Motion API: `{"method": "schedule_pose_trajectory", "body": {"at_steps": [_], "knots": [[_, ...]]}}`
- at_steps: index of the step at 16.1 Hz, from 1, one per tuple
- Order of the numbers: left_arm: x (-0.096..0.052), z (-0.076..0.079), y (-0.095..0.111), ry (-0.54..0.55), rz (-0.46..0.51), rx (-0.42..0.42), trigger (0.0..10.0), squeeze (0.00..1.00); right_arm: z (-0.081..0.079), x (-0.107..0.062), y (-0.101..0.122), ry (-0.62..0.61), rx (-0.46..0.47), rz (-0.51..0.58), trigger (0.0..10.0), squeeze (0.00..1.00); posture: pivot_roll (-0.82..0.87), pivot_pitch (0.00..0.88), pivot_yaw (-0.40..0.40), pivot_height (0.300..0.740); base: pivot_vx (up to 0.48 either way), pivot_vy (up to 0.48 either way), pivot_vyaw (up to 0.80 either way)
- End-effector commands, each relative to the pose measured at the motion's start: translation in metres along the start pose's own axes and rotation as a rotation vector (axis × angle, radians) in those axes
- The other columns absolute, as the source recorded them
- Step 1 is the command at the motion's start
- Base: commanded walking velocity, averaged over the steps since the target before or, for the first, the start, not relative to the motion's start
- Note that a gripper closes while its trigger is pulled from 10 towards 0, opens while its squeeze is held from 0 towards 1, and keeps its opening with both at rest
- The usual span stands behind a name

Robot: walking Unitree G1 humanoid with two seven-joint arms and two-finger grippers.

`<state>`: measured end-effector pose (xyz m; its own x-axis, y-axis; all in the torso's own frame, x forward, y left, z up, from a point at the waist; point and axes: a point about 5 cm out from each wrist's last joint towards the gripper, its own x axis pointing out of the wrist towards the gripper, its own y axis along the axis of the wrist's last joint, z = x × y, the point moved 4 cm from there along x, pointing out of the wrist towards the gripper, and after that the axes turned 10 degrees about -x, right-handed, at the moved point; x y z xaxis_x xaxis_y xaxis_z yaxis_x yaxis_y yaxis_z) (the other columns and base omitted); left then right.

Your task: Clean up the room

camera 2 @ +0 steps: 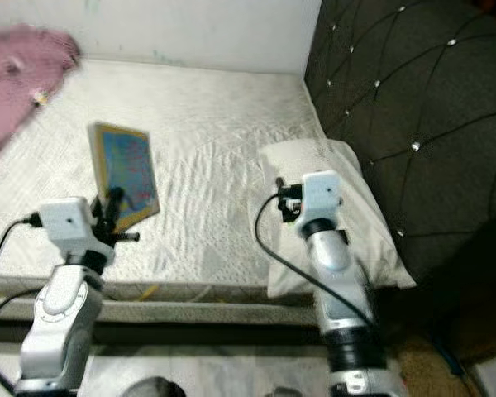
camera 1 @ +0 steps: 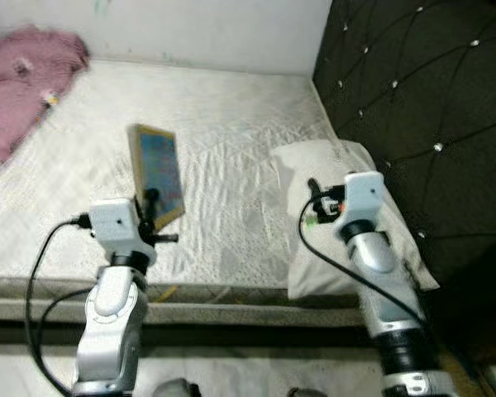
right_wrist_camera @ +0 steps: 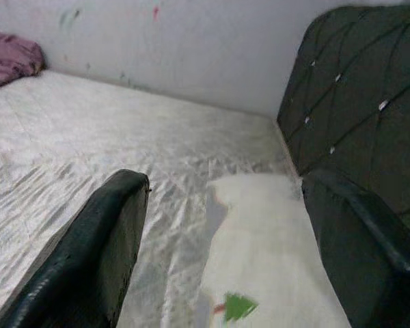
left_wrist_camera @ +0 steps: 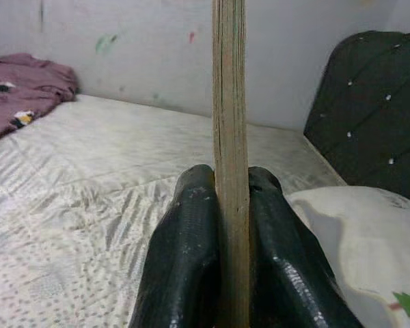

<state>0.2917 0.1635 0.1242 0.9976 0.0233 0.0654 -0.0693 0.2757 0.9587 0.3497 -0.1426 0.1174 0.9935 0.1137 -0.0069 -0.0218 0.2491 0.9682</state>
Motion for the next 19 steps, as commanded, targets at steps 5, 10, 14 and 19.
{"method": "schedule_pose_trajectory", "body": {"at_steps": [5,10,14,19], "knots": [[-0.009,0.012,0.007,-0.074,0.029,-0.031,10.0,0.00,0.007,-0.012,-0.007,-0.018,0.002,-0.023,10.0,0.00,-0.02,0.000,-0.059,0.740,0.000,0.000,0.00],[-0.008,0.013,0.012,-0.097,0.034,-0.031,10.0,0.00,0.009,-0.019,-0.012,-0.028,0.007,-0.047,10.0,0.00,-0.03,0.000,-0.056,0.740,0.243,0.000,-0.12],[-0.008,0.011,0.015,-0.098,0.034,-0.028,10.0,0.00,0.012,-0.018,-0.007,-0.033,-0.006,-0.037,10.0,0.00,-0.04,0.000,-0.047,0.740,0.317,0.000,0.00],[-0.009,0.011,0.013,-0.088,0.026,-0.026,10.0,0.00,0.014,-0.018,-0.006,-0.033,-0.015,-0.037,10.0,0.00,-0.04,0.000,-0.052,0.740,0.242,0.000,0.00]]}}
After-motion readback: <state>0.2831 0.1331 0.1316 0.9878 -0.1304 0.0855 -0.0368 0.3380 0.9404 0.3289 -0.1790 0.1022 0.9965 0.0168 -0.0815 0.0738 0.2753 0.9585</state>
